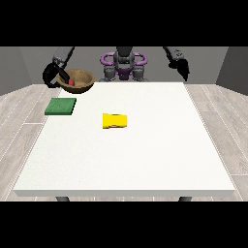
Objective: Pick the cup and pour the ball into the bowl, then pick the bowl and place it on the pad
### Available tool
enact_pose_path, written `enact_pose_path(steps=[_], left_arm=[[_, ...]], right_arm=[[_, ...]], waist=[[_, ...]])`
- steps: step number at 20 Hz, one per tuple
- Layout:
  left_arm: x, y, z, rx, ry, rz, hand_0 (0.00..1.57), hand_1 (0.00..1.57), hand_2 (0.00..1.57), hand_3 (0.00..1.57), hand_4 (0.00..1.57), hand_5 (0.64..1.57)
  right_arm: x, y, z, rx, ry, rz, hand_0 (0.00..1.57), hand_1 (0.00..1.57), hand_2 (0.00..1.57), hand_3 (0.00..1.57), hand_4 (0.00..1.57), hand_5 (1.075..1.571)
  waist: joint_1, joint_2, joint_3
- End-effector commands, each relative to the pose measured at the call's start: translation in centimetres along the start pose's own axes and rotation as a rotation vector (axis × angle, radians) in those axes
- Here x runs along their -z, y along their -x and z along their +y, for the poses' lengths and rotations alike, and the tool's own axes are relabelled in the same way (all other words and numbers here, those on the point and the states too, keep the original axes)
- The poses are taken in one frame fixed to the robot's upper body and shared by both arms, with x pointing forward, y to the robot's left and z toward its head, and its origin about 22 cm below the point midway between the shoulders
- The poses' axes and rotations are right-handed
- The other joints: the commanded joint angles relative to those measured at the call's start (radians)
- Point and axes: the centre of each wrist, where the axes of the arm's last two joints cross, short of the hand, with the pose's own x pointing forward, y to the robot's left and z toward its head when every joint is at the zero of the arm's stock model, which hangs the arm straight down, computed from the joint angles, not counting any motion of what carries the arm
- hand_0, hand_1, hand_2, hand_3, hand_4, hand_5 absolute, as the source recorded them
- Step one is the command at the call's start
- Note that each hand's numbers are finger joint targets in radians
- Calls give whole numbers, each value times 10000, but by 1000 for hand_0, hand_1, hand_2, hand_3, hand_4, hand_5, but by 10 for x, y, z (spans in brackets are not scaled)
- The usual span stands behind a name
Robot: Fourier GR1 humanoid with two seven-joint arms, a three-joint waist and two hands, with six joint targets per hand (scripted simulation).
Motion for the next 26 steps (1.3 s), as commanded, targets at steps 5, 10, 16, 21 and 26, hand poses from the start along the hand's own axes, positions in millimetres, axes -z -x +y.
enact_pose_path(steps=[5,10,16,21,26], left_arm=[[22,-70,134,-360,-965,-2027,0,0,0,0,1310,1567],[-7,-58,194,-494,-1592,-2129,0,0,0,0,1266,1571],[10,-88,214,-405,-1700,-2806,0,0,0,0,1187,1557],[5,-92,207,-302,-1282,-2880,0,0,0,0,1179,1552],[-3,-79,214,-245,-1194,-2641,0,0,0,0,1180,1551]], right_arm=[[5,16,-88,659,1311,-1094,1571,1571,1571,0,865,1571],[4,12,-81,912,1354,-1602,1571,1571,1571,0,796,1566],[13,-12,-95,1438,1898,-1769,1571,1571,1571,0,685,1567],[13,19,-121,1386,2817,-631,1087,1087,1226,1164,0,1523],[17,1,-114,1668,2167,-937,0,0,425,649,0,1460]], waist=[[645,1535,10],[481,1683,-4],[456,2422,3],[924,2455,12],[819,2520,4]])
